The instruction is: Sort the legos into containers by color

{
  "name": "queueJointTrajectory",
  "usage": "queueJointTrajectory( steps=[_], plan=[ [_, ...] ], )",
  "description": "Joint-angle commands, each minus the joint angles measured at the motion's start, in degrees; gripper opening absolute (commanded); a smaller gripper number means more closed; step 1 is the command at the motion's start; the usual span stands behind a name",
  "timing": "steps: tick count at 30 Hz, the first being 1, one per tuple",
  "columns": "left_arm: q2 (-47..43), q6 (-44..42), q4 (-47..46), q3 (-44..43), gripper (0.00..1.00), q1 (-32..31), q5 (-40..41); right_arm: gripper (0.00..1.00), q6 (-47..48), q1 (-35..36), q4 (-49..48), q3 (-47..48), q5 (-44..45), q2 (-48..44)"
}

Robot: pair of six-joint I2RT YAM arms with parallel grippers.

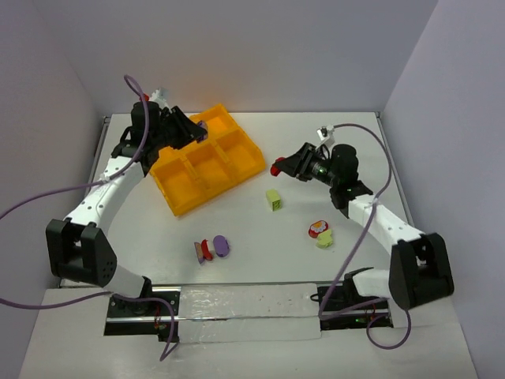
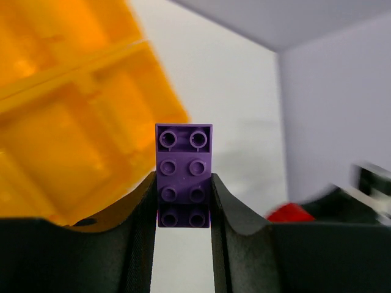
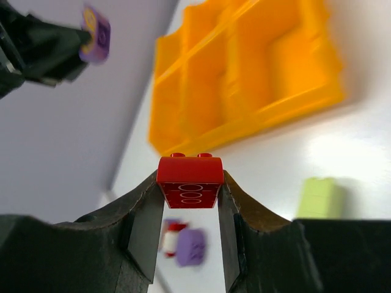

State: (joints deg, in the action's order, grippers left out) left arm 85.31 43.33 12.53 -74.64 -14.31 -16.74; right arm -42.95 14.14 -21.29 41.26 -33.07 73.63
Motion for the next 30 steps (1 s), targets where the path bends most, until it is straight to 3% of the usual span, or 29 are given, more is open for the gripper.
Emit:
queueJointTrajectory(
  steps=[1, 7, 16, 20, 23, 27, 30],
  plan=[
    [5.39, -2.9, 11.62, -4.29, 0.0, -1.9, 16.62, 0.0, 15.68, 0.53, 23.81, 5.61, 19.68, -7.39],
    [12.4, -1.91, 10.26, -6.13, 0.0, -6.01, 22.48, 0.0, 18.14, 0.62, 28.09, 6.85, 25.02, -11.32],
    [18.56, 0.38, 9.27, -7.27, 0.0, -6.92, 24.59, 0.0, 19.75, 0.62, 30.14, 6.72, 26.5, -13.3],
    [18.79, 0.62, 8.49, -6.5, 0.18, -7.07, 23.54, 0.0, 19.83, 0.62, 30.02, 6.72, 26.37, -13.25],
    [18.31, 0.36, 8.3, -6.13, 0.57, -7.48, 23.07, 0.0, 19.75, 0.71, 30.08, 7.25, 26.3, -13.16],
    [16.54, -0.18, 8.54, -6.36, 0.71, -8.37, 23.33, 0.01, 20.63, 2.75, 30.67, 9.49, 28.2, -12.0],
    [15.05, -0.95, 9.39, -7.55, 0.73, -9.3, 24.2, 0.02, 21.46, 5.23, 31.04, 12.68, 30.08, -9.89]
  ],
)
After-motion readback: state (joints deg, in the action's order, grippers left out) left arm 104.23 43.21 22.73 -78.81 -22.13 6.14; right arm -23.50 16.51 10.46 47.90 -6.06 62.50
